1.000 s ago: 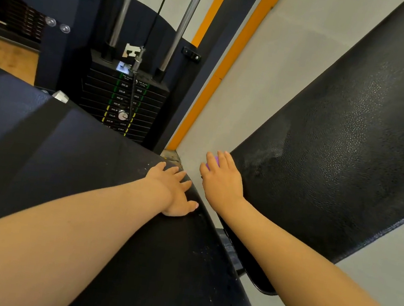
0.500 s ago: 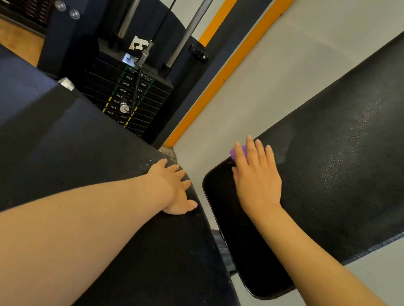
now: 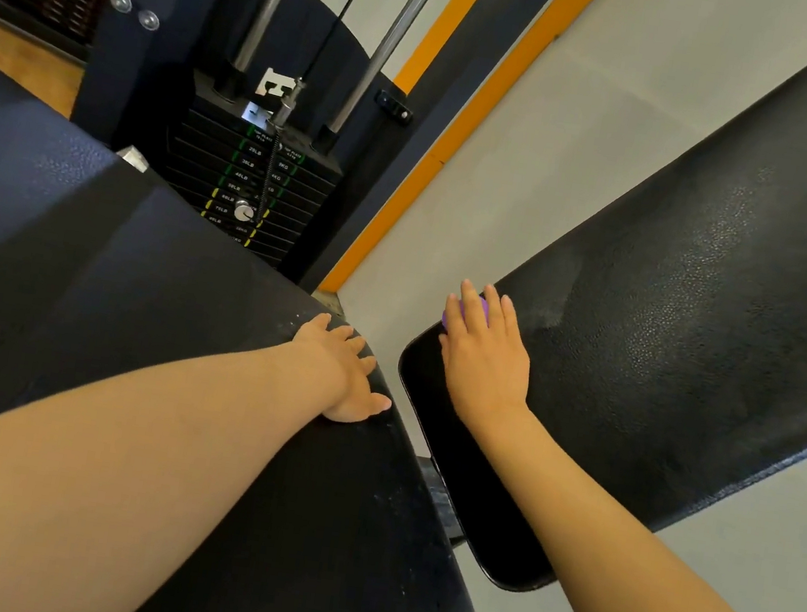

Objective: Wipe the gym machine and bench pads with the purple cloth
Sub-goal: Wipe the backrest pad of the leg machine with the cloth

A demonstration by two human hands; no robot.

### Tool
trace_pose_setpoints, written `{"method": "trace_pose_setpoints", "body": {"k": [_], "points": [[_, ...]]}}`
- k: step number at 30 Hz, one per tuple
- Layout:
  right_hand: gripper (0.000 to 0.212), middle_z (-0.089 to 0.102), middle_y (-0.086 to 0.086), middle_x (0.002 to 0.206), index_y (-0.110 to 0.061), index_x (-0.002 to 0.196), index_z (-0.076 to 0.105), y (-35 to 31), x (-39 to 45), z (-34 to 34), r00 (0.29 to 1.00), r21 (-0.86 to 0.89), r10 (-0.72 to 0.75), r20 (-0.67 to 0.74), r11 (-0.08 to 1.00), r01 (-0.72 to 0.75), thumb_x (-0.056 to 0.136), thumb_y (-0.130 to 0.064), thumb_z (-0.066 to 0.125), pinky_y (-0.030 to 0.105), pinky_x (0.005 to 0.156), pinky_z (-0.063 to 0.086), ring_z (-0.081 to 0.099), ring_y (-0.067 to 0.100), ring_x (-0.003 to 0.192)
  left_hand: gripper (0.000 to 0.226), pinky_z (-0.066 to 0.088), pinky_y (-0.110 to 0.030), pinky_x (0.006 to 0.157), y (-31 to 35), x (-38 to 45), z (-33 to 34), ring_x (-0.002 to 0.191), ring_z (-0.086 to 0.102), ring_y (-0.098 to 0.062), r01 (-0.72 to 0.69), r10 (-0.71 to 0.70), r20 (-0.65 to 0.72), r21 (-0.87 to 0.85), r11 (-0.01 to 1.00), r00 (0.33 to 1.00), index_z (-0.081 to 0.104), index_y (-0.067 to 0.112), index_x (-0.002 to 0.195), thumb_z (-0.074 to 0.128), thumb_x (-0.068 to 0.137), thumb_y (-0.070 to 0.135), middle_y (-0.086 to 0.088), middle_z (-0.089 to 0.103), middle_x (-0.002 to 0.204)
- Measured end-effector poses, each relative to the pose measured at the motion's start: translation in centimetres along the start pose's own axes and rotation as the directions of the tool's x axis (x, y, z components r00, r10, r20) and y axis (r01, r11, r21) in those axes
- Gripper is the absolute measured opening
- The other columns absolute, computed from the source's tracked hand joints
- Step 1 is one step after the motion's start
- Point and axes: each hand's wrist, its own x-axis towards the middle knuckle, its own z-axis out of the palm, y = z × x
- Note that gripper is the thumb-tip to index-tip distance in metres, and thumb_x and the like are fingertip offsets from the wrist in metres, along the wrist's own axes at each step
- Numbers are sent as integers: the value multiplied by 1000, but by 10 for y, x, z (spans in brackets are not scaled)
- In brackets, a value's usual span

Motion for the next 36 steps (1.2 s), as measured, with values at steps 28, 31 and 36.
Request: {"method": "trace_pose_setpoints", "body": {"k": [28,31,36], "points": [[57,56,27,133,6,118,65,61,23,-9,964,-11,77,-254,997,-82,67,-9,87,59,103,42,54,50,121,90,-7,-54,122,15,1,3,153,-9,-34,101,-101,3,-27,995,995,5,20,161,18,93,78,-12,-5,167],[63,57,25,134,5,122,63,55,12,-7,962,-25,31,-273,999,-39,66,-11,87,57,103,42,54,50,120,90,-7,-55,122,15,2,4,153,-8,-34,100,-100,-10,-32,994,995,6,20,161,19,93,78,-11,-4,167],[64,53,20,141,-2,130,61,49,-52,10,949,-20,-227,-219,973,228,72,-16,83,50,109,35,52,43,127,90,-7,-56,121,16,3,7,153,-10,-34,95,-96,-24,-16,995,995,5,20,161,16,93,78,-11,-5,167]]}}
